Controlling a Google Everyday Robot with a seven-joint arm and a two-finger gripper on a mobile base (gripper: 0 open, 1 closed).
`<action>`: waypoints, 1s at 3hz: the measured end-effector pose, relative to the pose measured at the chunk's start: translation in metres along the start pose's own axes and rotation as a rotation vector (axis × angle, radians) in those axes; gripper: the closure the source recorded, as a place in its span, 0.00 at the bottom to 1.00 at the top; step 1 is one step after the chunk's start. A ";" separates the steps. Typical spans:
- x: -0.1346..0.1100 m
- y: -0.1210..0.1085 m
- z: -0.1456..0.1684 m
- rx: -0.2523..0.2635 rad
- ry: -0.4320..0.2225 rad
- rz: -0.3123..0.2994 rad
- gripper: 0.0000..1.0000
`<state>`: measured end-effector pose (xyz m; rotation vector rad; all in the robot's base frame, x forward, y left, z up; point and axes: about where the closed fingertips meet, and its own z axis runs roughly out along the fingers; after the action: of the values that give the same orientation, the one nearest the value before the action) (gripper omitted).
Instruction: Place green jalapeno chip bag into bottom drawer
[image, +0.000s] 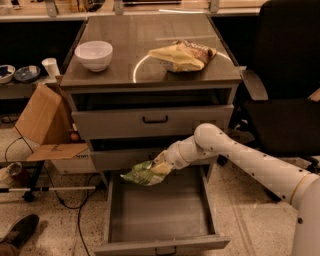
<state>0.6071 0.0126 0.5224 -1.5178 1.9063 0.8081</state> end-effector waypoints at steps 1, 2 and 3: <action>0.066 0.015 0.031 -0.034 -0.006 0.110 1.00; 0.125 0.025 0.076 -0.090 -0.033 0.198 1.00; 0.181 0.033 0.126 -0.155 -0.065 0.274 1.00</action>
Offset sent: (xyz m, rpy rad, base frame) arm -0.0651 -0.0254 -0.2359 0.1219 0.3267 -0.1032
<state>0.5474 -0.0022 0.3079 -1.3140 2.0712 1.1357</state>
